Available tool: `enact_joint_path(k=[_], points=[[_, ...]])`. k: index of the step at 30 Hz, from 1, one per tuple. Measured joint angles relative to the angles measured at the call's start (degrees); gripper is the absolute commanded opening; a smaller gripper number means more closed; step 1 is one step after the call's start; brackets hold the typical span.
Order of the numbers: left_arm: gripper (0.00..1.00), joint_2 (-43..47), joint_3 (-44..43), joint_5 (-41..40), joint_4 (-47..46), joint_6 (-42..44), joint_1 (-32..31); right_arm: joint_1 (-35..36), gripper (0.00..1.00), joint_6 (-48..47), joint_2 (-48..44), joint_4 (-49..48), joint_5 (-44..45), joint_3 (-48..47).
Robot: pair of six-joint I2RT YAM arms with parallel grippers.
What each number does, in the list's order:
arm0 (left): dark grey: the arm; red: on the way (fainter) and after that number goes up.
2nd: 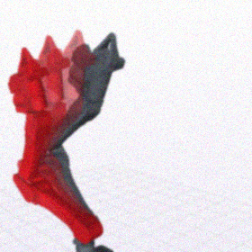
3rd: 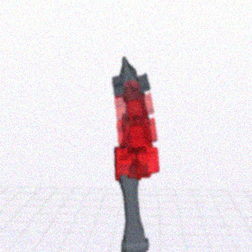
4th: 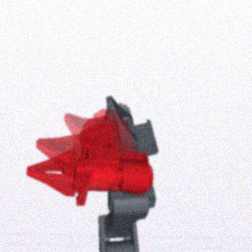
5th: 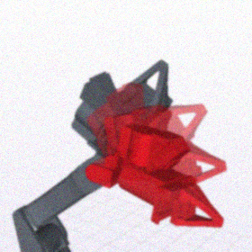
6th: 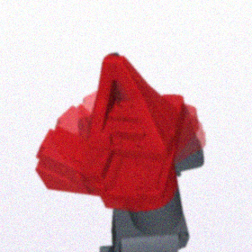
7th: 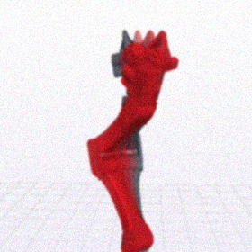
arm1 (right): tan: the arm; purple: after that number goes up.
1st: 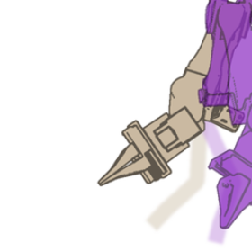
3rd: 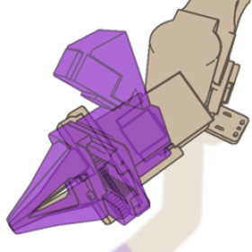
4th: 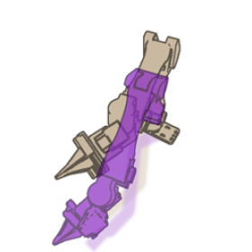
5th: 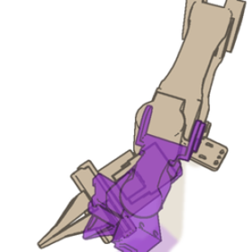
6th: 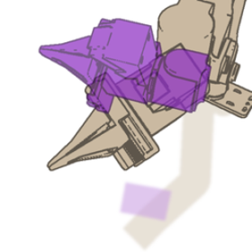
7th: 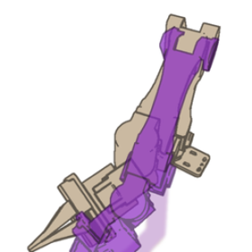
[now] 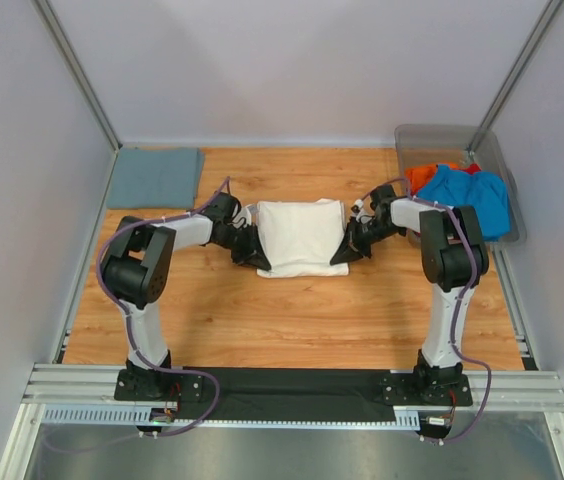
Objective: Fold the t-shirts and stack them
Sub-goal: Fold the tshirt
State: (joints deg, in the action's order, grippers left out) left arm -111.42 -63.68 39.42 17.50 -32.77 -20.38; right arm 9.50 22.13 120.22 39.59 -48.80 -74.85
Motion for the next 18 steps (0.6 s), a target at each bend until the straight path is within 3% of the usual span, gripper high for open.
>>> enact_joint_path(k=[3,9,14,18], points=[[0.34,5.4,1.0,-0.7,3.8,2.2,0.3,0.3,0.0,-0.5,-3.4,1.7,1.4,0.2],[0.28,11.2,-0.1,1.4,1.7,1.0,-0.3,6.8,0.01,0.6,-6.1,2.3,1.7,-5.2],[0.18,7.4,4.3,1.9,-4.4,-2.0,-0.7,12.9,0.0,4.9,-3.9,-3.9,-1.2,-5.4],[0.14,1.3,6.6,2.6,-3.5,-2.7,0.0,12.5,0.0,5.9,-0.2,-6.9,-1.7,-2.4]])
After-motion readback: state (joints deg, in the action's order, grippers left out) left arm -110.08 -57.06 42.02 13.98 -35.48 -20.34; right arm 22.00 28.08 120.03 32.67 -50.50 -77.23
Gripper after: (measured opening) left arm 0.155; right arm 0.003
